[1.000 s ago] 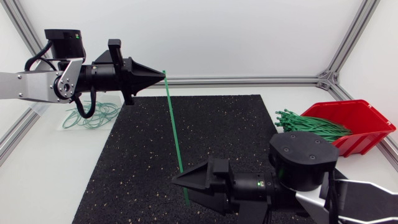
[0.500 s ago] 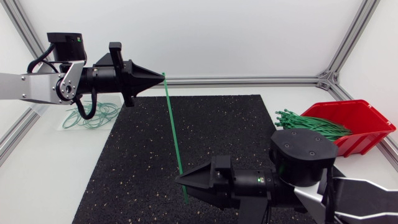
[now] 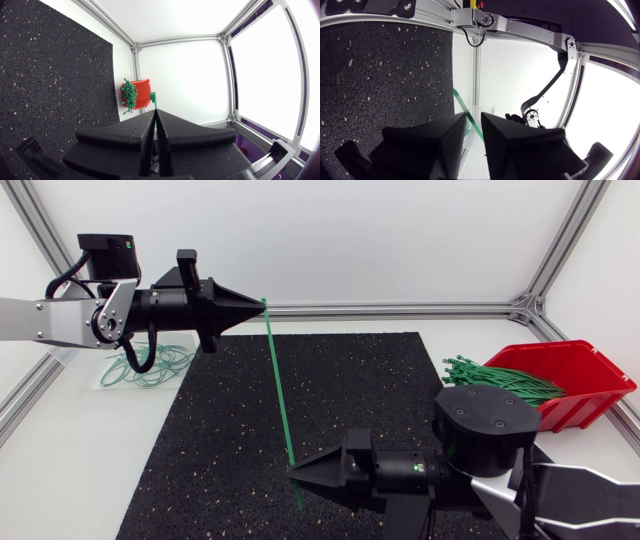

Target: Take a green cable tie from the red box, thread the tail through the head to close it, then place it in the transparent bin on the left.

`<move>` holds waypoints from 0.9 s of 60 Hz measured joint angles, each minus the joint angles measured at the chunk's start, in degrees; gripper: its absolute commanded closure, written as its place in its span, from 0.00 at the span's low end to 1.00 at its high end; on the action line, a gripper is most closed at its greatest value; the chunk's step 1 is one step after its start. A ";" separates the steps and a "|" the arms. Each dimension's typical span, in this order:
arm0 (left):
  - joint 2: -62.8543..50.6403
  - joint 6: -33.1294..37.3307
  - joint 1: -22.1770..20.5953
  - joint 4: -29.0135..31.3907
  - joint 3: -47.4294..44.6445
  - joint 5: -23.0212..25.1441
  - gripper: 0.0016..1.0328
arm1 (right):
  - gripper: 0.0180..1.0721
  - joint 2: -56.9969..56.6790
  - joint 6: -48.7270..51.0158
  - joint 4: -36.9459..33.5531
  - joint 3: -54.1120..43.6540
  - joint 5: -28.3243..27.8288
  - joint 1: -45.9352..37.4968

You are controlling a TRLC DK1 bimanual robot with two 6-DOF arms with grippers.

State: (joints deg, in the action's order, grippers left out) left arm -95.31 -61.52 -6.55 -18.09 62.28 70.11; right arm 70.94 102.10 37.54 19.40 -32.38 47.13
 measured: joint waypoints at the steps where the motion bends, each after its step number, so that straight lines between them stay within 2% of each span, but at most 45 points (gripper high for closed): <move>1: 0.00 -0.02 0.00 -0.02 0.00 -0.02 0.97 | 0.91 0.00 0.00 0.02 0.00 0.00 0.00; 22: 0.00 -0.02 0.00 -0.04 0.00 -0.02 0.97 | 0.90 -0.59 0.00 0.00 0.00 0.07 -0.02; 32: 0.00 -0.02 0.00 -0.24 0.00 -0.02 0.97 | 0.80 -1.38 0.00 -0.07 0.00 0.24 -0.07; 54: 0.00 0.00 -0.37 -0.26 0.00 -0.02 0.97 | 0.80 -1.95 0.00 -0.28 0.00 0.63 -0.39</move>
State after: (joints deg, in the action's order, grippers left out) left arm -95.31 -61.52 -6.92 -18.35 62.28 70.08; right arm 68.99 102.10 37.26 19.40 -31.75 46.74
